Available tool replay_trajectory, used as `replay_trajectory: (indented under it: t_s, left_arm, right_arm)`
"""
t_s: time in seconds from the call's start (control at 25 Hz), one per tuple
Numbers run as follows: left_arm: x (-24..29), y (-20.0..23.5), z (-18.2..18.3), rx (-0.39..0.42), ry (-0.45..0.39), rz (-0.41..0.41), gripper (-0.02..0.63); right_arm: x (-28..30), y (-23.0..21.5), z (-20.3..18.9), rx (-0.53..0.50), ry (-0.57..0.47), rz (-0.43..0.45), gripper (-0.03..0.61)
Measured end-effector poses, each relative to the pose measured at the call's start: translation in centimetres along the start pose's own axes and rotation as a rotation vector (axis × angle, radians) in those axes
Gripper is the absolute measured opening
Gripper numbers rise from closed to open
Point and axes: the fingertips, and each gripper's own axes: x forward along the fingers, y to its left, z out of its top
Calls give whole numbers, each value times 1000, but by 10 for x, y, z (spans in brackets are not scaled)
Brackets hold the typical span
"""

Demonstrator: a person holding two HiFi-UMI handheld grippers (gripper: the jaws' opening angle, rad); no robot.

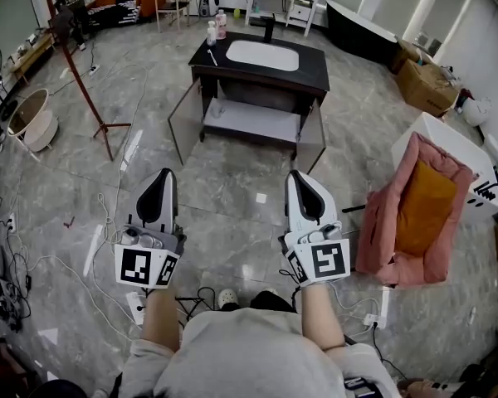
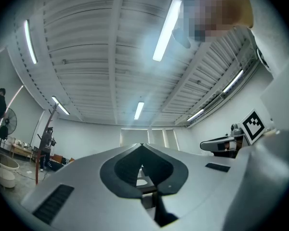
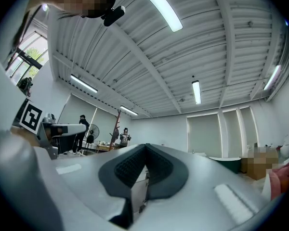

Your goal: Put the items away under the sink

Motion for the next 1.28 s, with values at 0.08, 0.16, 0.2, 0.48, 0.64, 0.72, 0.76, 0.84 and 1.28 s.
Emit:
replay_trajectory:
  t_s: [0.08,0.16,0.2,0.48,0.64,0.72,0.76,0.84,1.28]
  left_arm:
    - [-3,6,0,-2,-7,-9,6]
    - [-3,12,0,-3,-15,-12,6]
    - [-2,16,-1,-4,-16,-11,6]
    - [20,35,-9,-18,-15,-10,6]
    - [49,49,-25,7,2,11,6]
    - [68,58,-31,10,-1,19,6]
    - [79,64,-33,9,-3,23,6]
    - [104,75,-38,3,-4,36,6]
    - [244,127,-69,-26,-62,112,6]
  right_arm:
    - [2,5,0,-10,-6,-5,0]
    - [4,8,0,-10,-7,-4,0]
    - [6,10,-1,-9,-5,0,0]
    - [38,8,-12,-17,10,23,0]
    - [71,-8,-25,-20,8,36,0]
    - [92,-20,-32,-17,5,40,0]
    - [104,-27,-34,-14,2,41,0]
    - [130,-43,-39,-11,-5,46,0]
    - [269,-131,-61,-9,-35,101,0]
